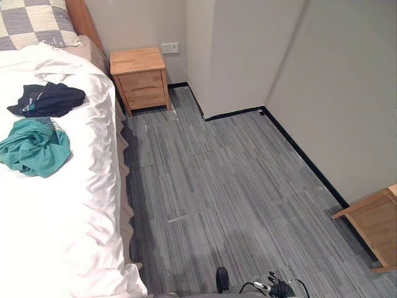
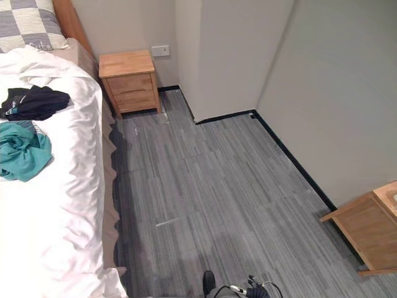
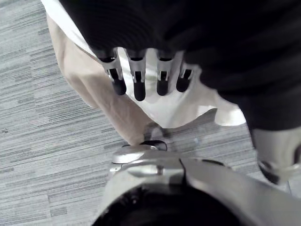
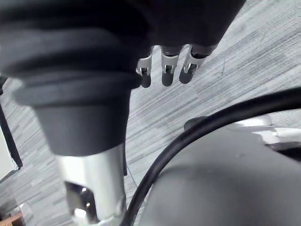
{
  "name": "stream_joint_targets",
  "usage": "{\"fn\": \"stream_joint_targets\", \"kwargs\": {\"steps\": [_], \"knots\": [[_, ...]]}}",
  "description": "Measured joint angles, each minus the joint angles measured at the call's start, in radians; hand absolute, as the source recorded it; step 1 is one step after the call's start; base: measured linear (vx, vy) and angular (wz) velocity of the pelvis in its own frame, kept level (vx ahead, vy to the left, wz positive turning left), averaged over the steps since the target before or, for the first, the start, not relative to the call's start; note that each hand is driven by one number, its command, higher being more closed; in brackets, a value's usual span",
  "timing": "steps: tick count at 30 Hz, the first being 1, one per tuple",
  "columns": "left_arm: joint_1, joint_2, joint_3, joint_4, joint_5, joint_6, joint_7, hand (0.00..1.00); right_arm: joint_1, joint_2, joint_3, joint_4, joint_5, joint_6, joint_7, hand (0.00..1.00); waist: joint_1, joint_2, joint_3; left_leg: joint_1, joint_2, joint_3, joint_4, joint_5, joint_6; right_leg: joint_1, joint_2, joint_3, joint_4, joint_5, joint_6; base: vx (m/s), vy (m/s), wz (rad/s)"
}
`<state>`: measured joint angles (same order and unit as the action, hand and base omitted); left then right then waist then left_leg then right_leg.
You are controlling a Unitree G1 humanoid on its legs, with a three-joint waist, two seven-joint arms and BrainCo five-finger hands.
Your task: Tidy the bed and pick cloth on bed and put in laundry
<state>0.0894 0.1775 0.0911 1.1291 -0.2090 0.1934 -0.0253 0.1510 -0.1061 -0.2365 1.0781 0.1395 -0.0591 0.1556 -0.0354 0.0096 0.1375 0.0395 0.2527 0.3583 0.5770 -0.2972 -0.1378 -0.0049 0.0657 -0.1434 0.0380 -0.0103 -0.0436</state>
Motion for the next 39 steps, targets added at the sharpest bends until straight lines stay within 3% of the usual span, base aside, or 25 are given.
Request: {"fn": "stream_joint_targets", "kwargs": {"steps": [1, 2, 4, 6, 7, 8, 9, 11, 13, 16, 17, 18, 19, 21, 23, 25, 27, 29, 31, 32, 33, 34, 36, 37, 39], "knots": [[0.0, -0.018, 0.075, -0.027, -0.04, -0.031, -0.021, 0.0, 0.0, -0.003, -0.002, -0.006, 0.018, 0.016, -0.006, 0.0, 0.001, 0.014, 0.006, -0.073, 0.036, -0.05, 0.192, 0.065, 0.097, 0.012, 0.025, 0.056, 0.02, -0.009, -0.021, 0.19, -0.194, -1.49], [0.0, -0.047, 0.116, -0.038, -0.083, -0.069, -0.037, 0.0, -0.013, -0.01, 0.001, -0.007, 0.019, 0.033, -0.009, 0.0, 0.02, 0.006, 0.013, -0.113, -0.008, -0.142, 0.26, 0.065, 0.092, 0.019, 0.029, 0.125, 0.05, -0.026, -0.04, 0.22, -0.15, -1.7], [-0.008, -0.079, 0.137, -0.05, -0.128, -0.132, -0.073, 0.0, -0.032, -0.02, -0.002, -0.004, 0.012, 0.044, -0.008, 0.0, 0.023, 0.022, 0.037, -0.146, -0.109, -0.199, 0.208, -0.015, 0.045, 0.046, 0.022, 0.206, 0.05, -0.028, -0.049, 0.28, -0.08, -1.4], [-0.012, -0.117, 0.139, -0.057, -0.147, -0.177, -0.101, 0.0, -0.028, -0.027, -0.009, -0.008, 0.006, 0.056, -0.007, 0.0, 0.023, 0.036, 0.044, -0.161, -0.141, -0.134, 0.076, -0.021, 0.048, 0.102, 0.018, 0.228, 0.01, -0.028, -0.04, 0.24, -0.075, -0.58], [-0.012, -0.124, 0.158, -0.06, -0.148, -0.192, -0.109, 0.0, -0.028, -0.028, -0.008, -0.018, -0.017, 0.067, -0.007, 0.0, 0.025, 0.037, 0.044, -0.172, -0.146, -0.064, -0.003, -0.008, 0.068, 0.137, 0.019, 0.232, -0.024, -0.047, 0.0, 0.14, -0.024, -0.03], [-0.007, -0.128, 0.165, -0.063, -0.149, -0.193, -0.111, 0.0, -0.029, -0.025, -0.009, -0.036, -0.03, 0.069, -0.005, 0.0, 0.03, 0.038, 0.043, -0.179, -0.144, 0.001, -0.123, 0.038, 0.121, 0.158, -0.003, 0.134, -0.039, -0.105, 0.035, 0.16, -0.005, 0.01], [-0.004, -0.127, 0.162, -0.07, -0.148, -0.191, -0.11, 0.0, -0.025, -0.027, -0.009, -0.043, -0.034, 0.067, -0.004, 0.0, 0.032, 0.041, 0.043, -0.179, -0.142, 0.045, -0.196, 0.075, 0.142, 0.168, -0.008, 0.079, -0.039, -0.119, 0.057, 0.23, 0.006, 0.06], [0.0, -0.12, 0.164, -0.076, -0.153, -0.18, -0.106, 0.0, -0.022, -0.024, -0.012, -0.035, -0.064, 0.064, 0.003, 0.0, 0.043, 0.034, 0.041, -0.176, -0.128, 0.157, -0.265, 0.159, 0.181, 0.218, -0.005, 0.013, -0.04, -0.13, 0.03, 0.27, 0.009, 0.22], [-0.001, -0.115, 0.165, -0.074, -0.168, -0.173, -0.085, 0.0, -0.028, -0.015, -0.012, -0.034, -0.084, 0.06, 0.015, 0.0, 0.043, 0.018, 0.027, -0.165, -0.132, 0.222, -0.259, 0.163, 0.207, 0.234, -0.023, -0.009, -0.024, -0.176, 0.05, 0.34, 0.007, 0.39], [0.001, -0.122, 0.171, -0.061, -0.183, -0.144, -0.049, 0.0, -0.045, -0.017, -0.017, -0.02, -0.139, 0.058, 0.04, 0.0, 0.05, 0.011, -0.011, -0.163, -0.198, 0.196, -0.301, 0.128, 0.241, 0.165, -0.08, -0.069, 0.163, -0.243, 0.137, 0.41, 0.036, 0.5], [0.0, -0.122, 0.175, -0.055, -0.185, -0.14, -0.039, 0.0, -0.056, -0.02, -0.025, -0.007, -0.144, 0.058, 0.044, 0.0, 0.054, 0.014, -0.015, -0.153, -0.211, 0.175, -0.321, 0.126, 0.238, 0.121, -0.091, -0.079, 0.27, -0.257, 0.16, 0.44, 0.078, 0.74], [0.0, -0.121, 0.184, -0.047, -0.182, -0.137, -0.026, 0.0, -0.075, -0.022, -0.038, 0.009, -0.149, 0.059, 0.051, 0.0, 0.058, 0.015, -0.016, -0.123, -0.236, 0.127, -0.348, 0.125, 0.235, 0.022, -0.132, -0.098, 0.534, -0.244, 0.19, 0.54, 0.047, 1.19], [0.001, -0.109, 0.186, -0.048, -0.168, -0.137, -0.017, 0.0, -0.07, -0.016, -0.038, 0.009, -0.149, 0.057, 0.056, 0.0, 0.053, -0.008, -0.012, -0.072, -0.267, 0.054, -0.375, 0.122, 0.233, -0.069, -0.18, -0.104, 0.771, -0.199, 0.223, 0.56, -0.006, 1.42], [0.001, -0.095, 0.183, -0.048, -0.137, -0.131, -0.012, 0.0, -0.072, -0.009, -0.038, 0.01, -0.139, 0.058, 0.06, 0.0, 0.049, -0.018, -0.006, -0.012, -0.282, -0.06, -0.393, 0.122, 0.229, -0.105, -0.227, -0.144, 0.879, -0.223, 0.198, 0.54, -0.142, 1.84], [0.002, -0.089, 0.185, -0.051, -0.122, -0.117, 0.006, 0.0, -0.076, -0.014, -0.038, 0.012, -0.136, 0.059, 0.06, 0.0, 0.048, -0.018, -0.003, 0.05, -0.266, -0.152, -0.416, 0.128, 0.219, -0.115, -0.242, -0.164, 0.829, -0.26, 0.169, 0.41, -0.188, 1.64], [0.014, -0.082, 0.186, -0.049, -0.103, -0.104, 0.019, 0.0, -0.089, -0.022, -0.036, 0.012, -0.113, 0.049, 0.058, 0.0, 0.046, 0.005, 0.004, 0.119, -0.21, -0.256, -0.459, 0.129, 0.186, -0.131, -0.221, -0.144, 0.58, -0.264, 0.155, 0.37, -0.287, 1.5], [0.015, -0.073, 0.197, -0.047, -0.083, -0.097, 0.019, 0.0, -0.103, -0.017, -0.037, 0.007, -0.083, 0.039, 0.042, 0.0, 0.046, 0.007, 0.004, 0.121, -0.167, -0.326, -0.498, 0.101, 0.144, -0.183, -0.202, -0.064, 0.268, -0.161, 0.173, 0.41, -0.408, 1.21], [0.012, -0.075, 0.26, -0.047, -0.065, -0.086, 0.019, 0.0, -0.121, 0.009, -0.068, 0.001, -0.051, 0.049, 0.034, 0.0, 0.055, -0.016, 0.028, 0.146, -0.138, -0.379, -0.498, 0.059, 0.092, -0.207, -0.209, 0.031, 0.011, -0.008, 0.184, 0.4, -0.494, 0.88], [0.022, -0.081, 0.338, -0.058, -0.049, -0.061, 0.018, 0.0, -0.107, 0.028, -0.075, -0.029, -0.047, 0.066, 0.028, 0.0, 0.064, -0.041, 0.03, 0.182, -0.114, -0.397, -0.462, -0.015, 0.042, -0.195, -0.207, 0.088, 0.007, 0.0, 0.207, 0.39, -0.544, 0.66], [0.021, -0.114, 0.378, -0.062, -0.048, -0.055, 0.018, 0.0, -0.108, 0.019, -0.073, -0.052, -0.035, 0.078, 0.027, 0.0, 0.069, 0.003, 0.036, 0.21, -0.057, -0.394, -0.417, -0.061, 0.03, -0.201, -0.161, 0.082, 0.123, 0.042, 0.194, 0.38, -0.517, 0.61], [0.024, -0.132, 0.385, -0.062, -0.048, -0.053, 0.015, 0.0, -0.105, 0.014, -0.072, -0.065, -0.027, 0.082, 0.023, 0.0, 0.069, 0.019, 0.03, 0.206, -0.037, -0.393, -0.385, -0.069, 0.034, -0.215, -0.148, 0.07, 0.187, 0.024, 0.167, 0.37, -0.477, 0.59], [0.02, -0.166, 0.41, -0.065, -0.05, -0.053, 0.001, 0.0, -0.108, 0.012, -0.066, -0.08, -0.017, 0.096, 0.021, 0.0, 0.069, 0.033, 0.029, 0.178, -0.022, -0.398, -0.269, -0.035, 0.05, -0.224, -0.154, 0.037, 0.299, -0.043, 0.121, 0.35, -0.469, 0.68], [0.028, -0.189, 0.451, -0.104, -0.039, -0.052, -0.005, 0.0, -0.099, 0.02, -0.054, -0.084, -0.009, 0.112, 0.022, 0.0, 0.068, 0.033, 0.021, 0.04, -0.007, -0.393, 0.019, 0.066, 0.08, -0.189, -0.165, -0.004, 0.347, -0.118, 0.102, 0.33, -0.452, 0.71], [0.037, -0.207, 0.469, -0.124, -0.029, -0.053, -0.009, 0.0, -0.095, 0.009, -0.038, -0.09, -0.014, 0.113, 0.022, 0.0, 0.07, 0.052, 0.018, -0.068, 0.034, -0.364, 0.229, 0.219, 0.1, -0.129, -0.155, -0.029, 0.326, -0.144, 0.081, 0.31, -0.365, 0.53], [0.06, -0.218, 0.459, -0.127, -0.026, -0.063, -0.024, 0.0, -0.094, -0.002, -0.023, -0.082, -0.021, 0.114, 0.023, 0.0, 0.071, 0.068, 0.023, -0.143, 0.046, -0.296, 0.374, 0.161, 0.045, -0.034, -0.139, -0.041, 0.264, -0.157, 0.067, 0.35, -0.322, 0.18]]}}
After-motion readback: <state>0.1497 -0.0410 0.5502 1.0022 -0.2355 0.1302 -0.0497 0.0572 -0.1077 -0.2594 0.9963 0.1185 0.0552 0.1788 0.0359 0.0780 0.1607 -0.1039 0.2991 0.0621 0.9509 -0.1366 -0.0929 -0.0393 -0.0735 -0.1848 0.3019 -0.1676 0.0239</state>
